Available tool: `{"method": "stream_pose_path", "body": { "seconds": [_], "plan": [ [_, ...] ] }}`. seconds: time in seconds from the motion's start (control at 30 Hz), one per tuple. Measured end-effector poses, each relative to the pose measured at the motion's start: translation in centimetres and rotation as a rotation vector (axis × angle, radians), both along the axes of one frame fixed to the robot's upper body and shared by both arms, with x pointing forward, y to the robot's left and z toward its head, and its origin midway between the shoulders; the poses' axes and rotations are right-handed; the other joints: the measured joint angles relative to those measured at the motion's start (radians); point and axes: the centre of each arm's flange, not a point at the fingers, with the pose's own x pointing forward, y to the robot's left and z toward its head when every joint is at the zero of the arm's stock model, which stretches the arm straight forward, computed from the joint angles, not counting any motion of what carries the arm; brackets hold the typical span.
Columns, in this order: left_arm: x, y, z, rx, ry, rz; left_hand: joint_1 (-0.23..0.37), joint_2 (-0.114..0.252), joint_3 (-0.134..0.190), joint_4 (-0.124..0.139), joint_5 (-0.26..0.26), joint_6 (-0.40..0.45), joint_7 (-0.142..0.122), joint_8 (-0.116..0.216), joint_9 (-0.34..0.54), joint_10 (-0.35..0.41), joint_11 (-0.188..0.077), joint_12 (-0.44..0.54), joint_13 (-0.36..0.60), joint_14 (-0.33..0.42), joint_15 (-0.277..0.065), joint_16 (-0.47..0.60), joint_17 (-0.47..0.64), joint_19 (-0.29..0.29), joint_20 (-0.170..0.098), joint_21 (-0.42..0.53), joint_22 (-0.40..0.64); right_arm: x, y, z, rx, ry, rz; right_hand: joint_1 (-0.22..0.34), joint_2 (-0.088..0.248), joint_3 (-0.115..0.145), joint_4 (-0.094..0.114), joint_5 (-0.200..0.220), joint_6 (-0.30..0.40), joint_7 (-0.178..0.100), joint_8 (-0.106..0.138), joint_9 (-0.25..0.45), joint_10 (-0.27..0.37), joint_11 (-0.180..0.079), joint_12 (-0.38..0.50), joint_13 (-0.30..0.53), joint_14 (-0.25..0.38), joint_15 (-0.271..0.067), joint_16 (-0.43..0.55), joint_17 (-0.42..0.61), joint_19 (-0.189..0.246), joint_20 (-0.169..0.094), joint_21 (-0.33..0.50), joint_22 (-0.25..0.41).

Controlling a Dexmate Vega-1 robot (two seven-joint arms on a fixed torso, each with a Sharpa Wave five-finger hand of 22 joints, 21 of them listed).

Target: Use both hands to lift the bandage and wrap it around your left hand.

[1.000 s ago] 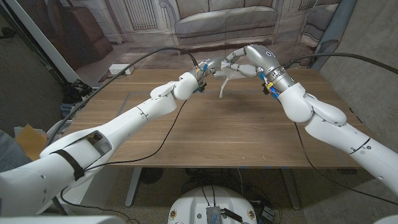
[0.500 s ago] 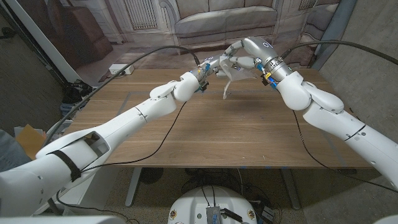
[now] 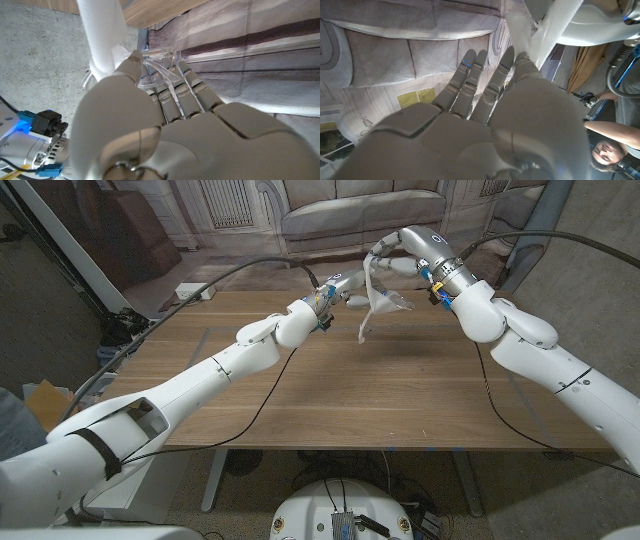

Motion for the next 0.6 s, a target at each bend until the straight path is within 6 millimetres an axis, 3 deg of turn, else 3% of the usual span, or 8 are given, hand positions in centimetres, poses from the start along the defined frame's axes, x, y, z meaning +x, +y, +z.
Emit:
{"method": "stream_pose_path", "body": {
  "seconds": [0.6],
  "plan": [
    [-1.6,1.0,0.1,-0.039,-0.038,-0.016,0.000,0.000,0.006,-0.001,0.000,0.005,-0.006,0.000,0.000,0.000,0.001,0.000,0.000,0.000,0.000,-0.004,0.000,0.000,0.000,0.000,0.000,1.7,-2.6,0.1,0.064,0.049,-0.063,0.000,0.000,0.000,0.000,0.000,0.010,0.002,-0.004,0.000,0.000,0.000,0.000,0.001,0.001,-0.001,0.000,-0.005,0.000,0.000,-0.019,0.000]
  ]
}}
